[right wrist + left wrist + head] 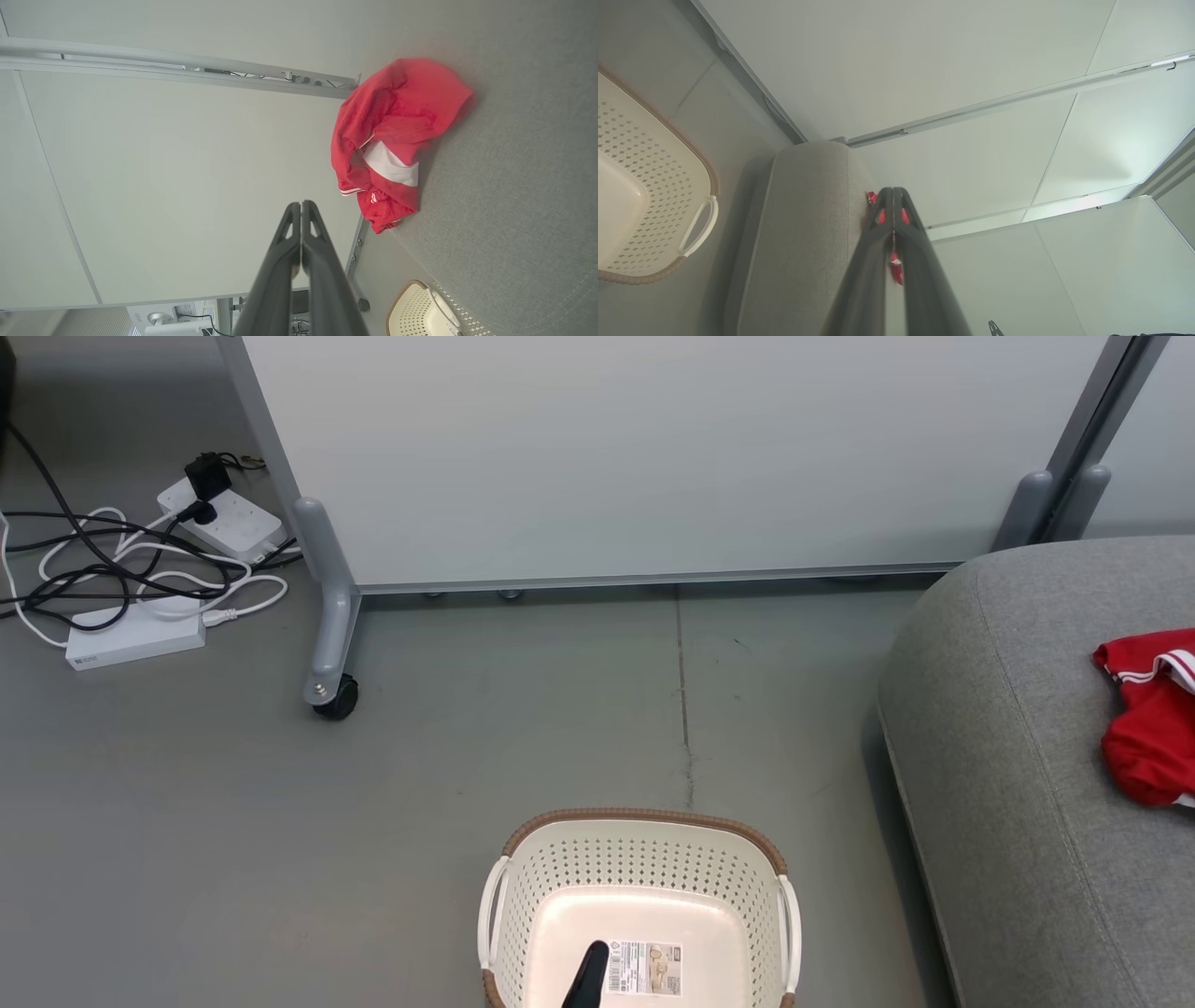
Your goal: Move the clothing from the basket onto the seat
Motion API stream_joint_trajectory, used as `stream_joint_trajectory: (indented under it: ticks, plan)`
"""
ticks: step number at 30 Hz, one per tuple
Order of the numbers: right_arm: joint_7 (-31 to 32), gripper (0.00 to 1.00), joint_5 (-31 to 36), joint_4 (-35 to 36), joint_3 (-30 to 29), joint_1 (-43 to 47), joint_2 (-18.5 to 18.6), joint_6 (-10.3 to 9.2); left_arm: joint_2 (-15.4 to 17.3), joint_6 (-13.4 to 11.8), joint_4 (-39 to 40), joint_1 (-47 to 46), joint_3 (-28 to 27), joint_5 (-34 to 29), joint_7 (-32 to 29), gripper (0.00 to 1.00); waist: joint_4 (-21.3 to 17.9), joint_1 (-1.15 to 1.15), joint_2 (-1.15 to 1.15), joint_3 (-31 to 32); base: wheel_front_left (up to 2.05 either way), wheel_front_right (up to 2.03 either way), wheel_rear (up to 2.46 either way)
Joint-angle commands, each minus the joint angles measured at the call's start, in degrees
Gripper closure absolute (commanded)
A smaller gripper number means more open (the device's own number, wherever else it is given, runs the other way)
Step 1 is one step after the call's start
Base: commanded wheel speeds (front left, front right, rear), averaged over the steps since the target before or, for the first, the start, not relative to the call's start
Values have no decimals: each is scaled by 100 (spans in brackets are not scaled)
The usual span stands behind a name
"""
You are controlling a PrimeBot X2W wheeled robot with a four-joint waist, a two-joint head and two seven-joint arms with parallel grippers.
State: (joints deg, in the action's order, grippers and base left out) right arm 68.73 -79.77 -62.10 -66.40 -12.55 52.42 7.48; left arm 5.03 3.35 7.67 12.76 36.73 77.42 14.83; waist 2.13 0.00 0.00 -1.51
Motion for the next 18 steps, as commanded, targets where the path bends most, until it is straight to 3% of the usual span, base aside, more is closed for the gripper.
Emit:
stream_joint_trajectory:
  ticks: [1, 18]
  plan:
    - [79, 100, -106, -46, -81, -101, 125, 2, -29, 49, 59, 62, 26, 53, 22, 100, 1, 0, 0, -2, 0, 0, 0]
    - [786, 100, -772, -648, -733, -241, 608, 2, -268, 198, 222, 242, 241, 521, 24, 100, 23, 0, 0, -63, 0, 0, 0]
